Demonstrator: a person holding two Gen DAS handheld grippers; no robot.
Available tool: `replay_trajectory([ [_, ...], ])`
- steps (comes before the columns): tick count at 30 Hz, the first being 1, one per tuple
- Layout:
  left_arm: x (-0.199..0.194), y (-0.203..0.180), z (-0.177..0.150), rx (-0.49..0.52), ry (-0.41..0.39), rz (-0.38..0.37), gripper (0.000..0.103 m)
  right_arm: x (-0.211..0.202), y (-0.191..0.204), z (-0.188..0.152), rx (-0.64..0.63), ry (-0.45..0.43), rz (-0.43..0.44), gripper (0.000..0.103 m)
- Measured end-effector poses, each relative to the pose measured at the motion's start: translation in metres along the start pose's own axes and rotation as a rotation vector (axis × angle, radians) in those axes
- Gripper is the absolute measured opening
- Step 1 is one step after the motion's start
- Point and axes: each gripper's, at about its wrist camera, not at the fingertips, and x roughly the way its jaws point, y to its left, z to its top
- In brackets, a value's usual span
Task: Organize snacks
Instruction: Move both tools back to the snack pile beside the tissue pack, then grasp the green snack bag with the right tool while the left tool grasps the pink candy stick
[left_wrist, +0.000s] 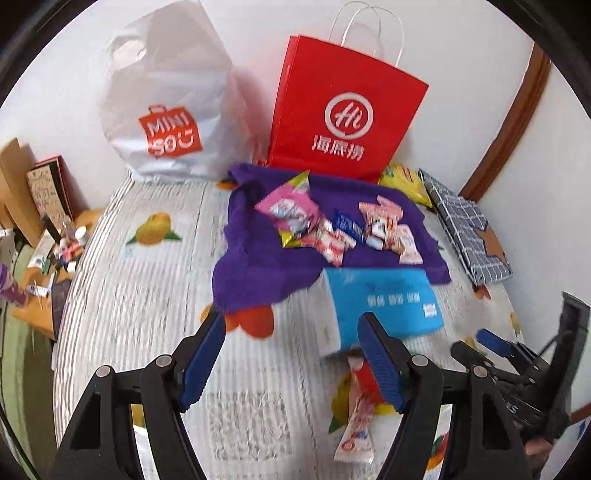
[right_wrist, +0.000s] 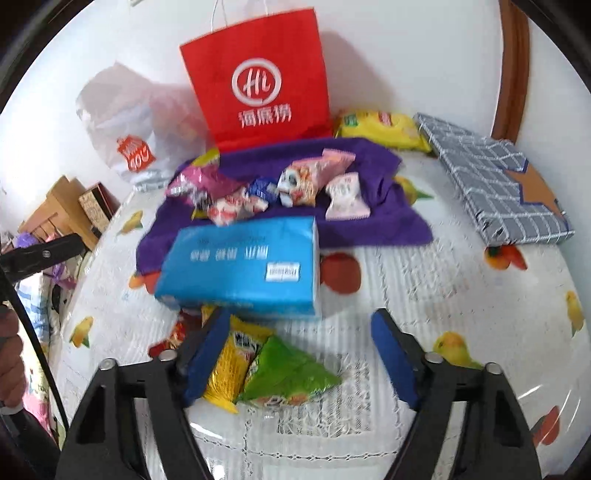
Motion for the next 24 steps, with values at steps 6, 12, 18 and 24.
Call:
replay_trajectory([
  [6, 0.004, 0.001, -0.015, -0.005, 0.033, -0.010, 0.072, 0.014, 0.013, -0.019, -0.047, 0.035, 0.009, 0.059],
  [12, 0.012, -0.005, -0.022, 0.010, 0.064, -0.010, 0.072, 0.024, 0.005, -0.033, -0.099, 0.095, -0.058, 0.048],
  [18, 0.023, -0.013, -0.025, 0.021, 0.092, -0.018, 0.073, 0.024, -0.017, -0.040, -0.078, 0.099, -0.064, 0.052],
  [24, 0.031, -0.020, -0.030, 0.050, 0.116, -0.013, 0.073, 0.040, -0.018, -0.040, -0.083, 0.089, -0.048, 0.060],
])
